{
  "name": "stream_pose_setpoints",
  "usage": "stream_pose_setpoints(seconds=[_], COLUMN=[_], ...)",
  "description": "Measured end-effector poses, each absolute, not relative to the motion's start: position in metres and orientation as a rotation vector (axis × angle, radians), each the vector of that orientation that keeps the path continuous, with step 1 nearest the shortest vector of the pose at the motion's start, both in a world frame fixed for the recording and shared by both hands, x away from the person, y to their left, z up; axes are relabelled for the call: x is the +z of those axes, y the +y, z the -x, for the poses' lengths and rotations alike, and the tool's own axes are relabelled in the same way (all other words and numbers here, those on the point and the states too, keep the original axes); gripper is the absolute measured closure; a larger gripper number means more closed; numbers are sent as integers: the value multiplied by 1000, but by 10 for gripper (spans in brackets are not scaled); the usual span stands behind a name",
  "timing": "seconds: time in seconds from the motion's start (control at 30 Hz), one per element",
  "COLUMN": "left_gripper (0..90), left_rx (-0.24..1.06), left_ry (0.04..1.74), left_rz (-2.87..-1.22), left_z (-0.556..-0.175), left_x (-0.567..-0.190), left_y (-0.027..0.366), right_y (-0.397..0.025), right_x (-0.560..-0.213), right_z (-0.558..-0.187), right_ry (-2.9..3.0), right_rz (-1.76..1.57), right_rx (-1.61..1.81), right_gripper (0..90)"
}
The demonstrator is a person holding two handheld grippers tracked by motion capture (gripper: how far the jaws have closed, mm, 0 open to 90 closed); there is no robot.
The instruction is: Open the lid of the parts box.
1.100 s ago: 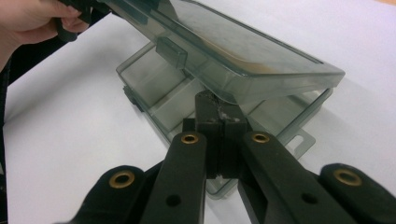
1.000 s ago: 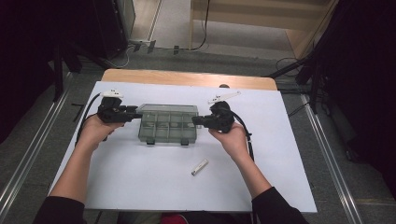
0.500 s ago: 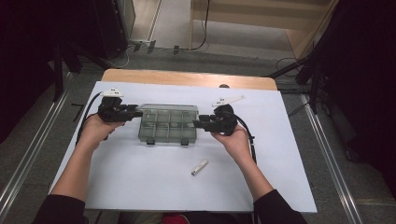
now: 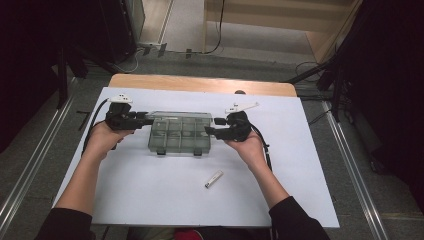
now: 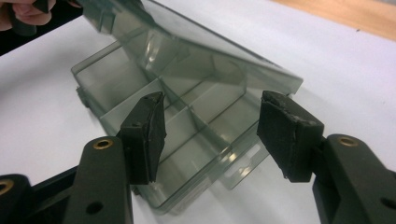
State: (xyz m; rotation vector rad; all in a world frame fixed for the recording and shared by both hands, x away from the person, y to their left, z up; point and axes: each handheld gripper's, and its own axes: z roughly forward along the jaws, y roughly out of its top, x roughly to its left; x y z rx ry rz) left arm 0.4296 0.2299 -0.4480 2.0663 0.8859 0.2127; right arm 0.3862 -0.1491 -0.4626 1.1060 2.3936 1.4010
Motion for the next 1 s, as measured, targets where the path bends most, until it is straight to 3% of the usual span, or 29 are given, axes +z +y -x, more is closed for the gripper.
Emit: stream_pose_setpoints(seconds=[0.2,1.0], left_gripper=[584,583], left_rx=[212,240], left_ry=[891,910], left_rz=[-2061,-2005], left_z=[-430,-441], left_x=[-447,-440], left_y=[230,223], right_y=[-144,-140], right_x=[-457,-447], right_z=[-392,-410], right_ry=[2389,2306], right_rz=[-1078,-1112], right_rx=[1374,1334], right_gripper=[429,598])
